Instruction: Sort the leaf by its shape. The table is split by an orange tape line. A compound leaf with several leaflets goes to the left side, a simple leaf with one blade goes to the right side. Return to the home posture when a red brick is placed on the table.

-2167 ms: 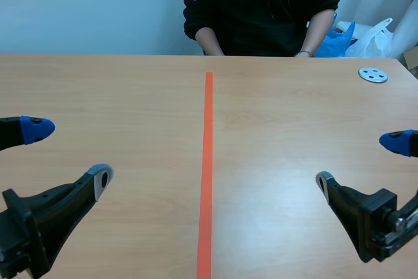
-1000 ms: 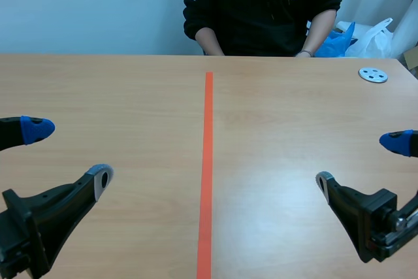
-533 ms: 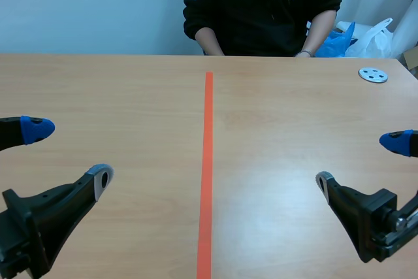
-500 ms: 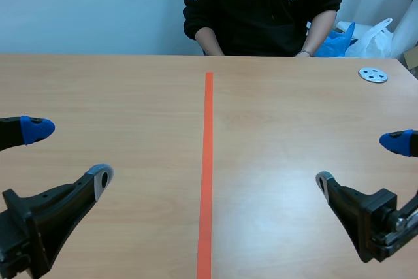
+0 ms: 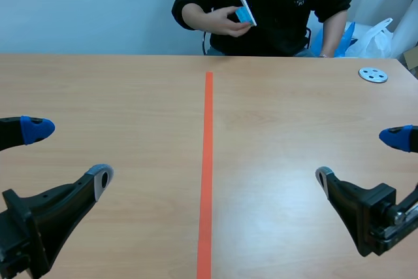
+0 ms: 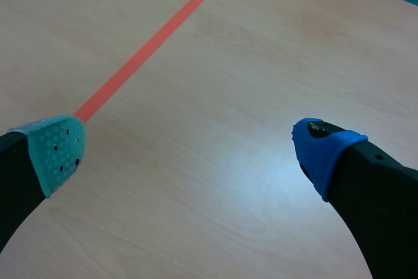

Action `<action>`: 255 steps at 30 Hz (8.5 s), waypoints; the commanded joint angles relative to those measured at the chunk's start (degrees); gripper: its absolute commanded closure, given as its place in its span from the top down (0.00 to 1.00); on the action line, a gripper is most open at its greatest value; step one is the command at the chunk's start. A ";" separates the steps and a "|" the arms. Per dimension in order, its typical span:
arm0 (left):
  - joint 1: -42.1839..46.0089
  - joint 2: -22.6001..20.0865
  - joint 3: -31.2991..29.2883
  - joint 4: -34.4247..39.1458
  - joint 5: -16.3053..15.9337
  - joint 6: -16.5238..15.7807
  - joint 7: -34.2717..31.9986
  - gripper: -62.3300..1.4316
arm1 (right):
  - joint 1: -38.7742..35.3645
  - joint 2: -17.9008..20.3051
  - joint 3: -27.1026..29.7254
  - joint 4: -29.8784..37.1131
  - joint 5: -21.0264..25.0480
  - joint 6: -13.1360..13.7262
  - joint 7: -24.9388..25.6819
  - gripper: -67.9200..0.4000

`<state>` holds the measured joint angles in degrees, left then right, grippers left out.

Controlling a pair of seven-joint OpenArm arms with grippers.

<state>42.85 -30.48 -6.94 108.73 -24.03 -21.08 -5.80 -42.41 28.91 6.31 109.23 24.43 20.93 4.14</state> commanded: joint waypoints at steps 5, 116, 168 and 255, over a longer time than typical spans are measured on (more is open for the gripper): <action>-0.17 0.28 -0.15 0.81 -0.37 -0.02 -0.63 1.00 | 0.66 0.31 0.63 0.94 0.37 -0.15 0.07 1.00; -0.17 0.31 -0.15 0.81 -0.17 -0.02 -0.63 1.00 | 46.23 -14.91 -40.37 -45.07 -21.66 2.64 9.81 0.15; -0.17 0.31 -0.15 0.81 -0.20 -0.04 -0.63 1.00 | 44.00 -8.90 -2.93 -33.48 1.84 -9.62 -5.27 0.03; -0.17 0.28 -0.15 0.81 -0.20 -0.02 -0.61 1.00 | 16.39 -0.09 3.76 -5.03 15.32 1.46 -11.54 1.00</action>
<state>42.85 -30.48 -6.94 108.73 -23.86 -21.06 -5.63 -26.02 28.27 9.63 103.88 39.29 22.35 -8.03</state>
